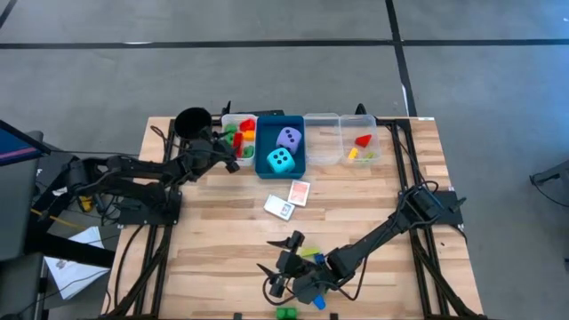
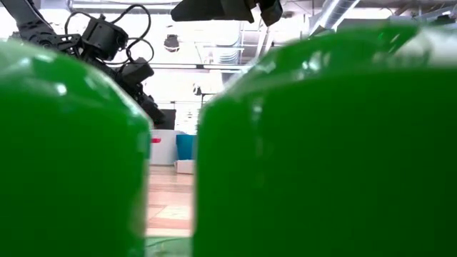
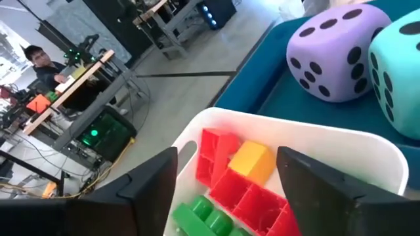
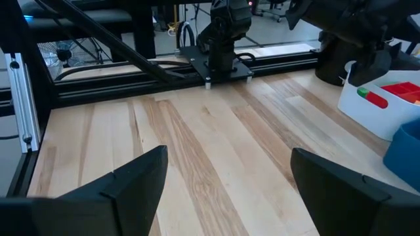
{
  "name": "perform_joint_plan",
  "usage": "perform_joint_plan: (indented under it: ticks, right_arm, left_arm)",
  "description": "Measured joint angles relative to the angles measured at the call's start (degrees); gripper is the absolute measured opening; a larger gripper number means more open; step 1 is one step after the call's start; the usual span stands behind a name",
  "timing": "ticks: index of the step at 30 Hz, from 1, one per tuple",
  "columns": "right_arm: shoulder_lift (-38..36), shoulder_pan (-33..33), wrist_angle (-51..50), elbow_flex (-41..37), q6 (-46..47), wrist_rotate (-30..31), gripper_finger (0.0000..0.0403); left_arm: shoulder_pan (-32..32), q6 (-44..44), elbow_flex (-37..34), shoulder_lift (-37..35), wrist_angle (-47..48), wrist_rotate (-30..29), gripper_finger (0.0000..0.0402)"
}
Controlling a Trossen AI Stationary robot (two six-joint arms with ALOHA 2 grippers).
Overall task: Pick & Place Toys
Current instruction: Put the large green game piece into the white bin
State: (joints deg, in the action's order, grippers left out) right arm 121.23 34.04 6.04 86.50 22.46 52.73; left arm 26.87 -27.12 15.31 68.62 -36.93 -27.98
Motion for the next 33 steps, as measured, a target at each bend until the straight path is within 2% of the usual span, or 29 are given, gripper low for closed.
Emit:
perform_joint_plan:
  ticks: [4,6,12,15,17,24,33]
  right_arm:
    - [0.0,0.0,-0.02,0.0,-0.09,0.02,0.0317]
    - [0.0,0.01,-0.04,0.0,-0.58,0.02,0.0317]
    - [0.0,0.31,-0.04,0.0,-0.61,0.22,0.0317]
    - [0.0,0.8,0.0,0.0,-1.07,0.3,0.0317]
    - [0.0,1.34,0.31,0.0,-1.96,1.18,0.0317]
    - [0.0,3.3,0.46,0.0,-2.99,4.39,0.0317]
    - [0.0,3.46,0.48,0.0,-2.75,5.83,0.0317]
  left_arm:
    - [-1.99,1.89,0.0,0.0,-0.12,0.01,0.0263]
    - [-4.2,3.31,0.0,0.0,0.02,2.26,0.0264]
    - [-13.64,5.91,0.0,0.0,0.0,17.8,0.0261]
    - [-19.65,13.32,0.0,0.0,0.0,24.92,0.0258]
    - [-24.14,19.06,0.0,0.0,0.03,26.77,0.0258]
    - [-41.04,29.12,0.0,0.0,1.34,25.56,0.0258]
    - [-59.42,37.98,0.0,2.1,0.41,11.4,0.0258]
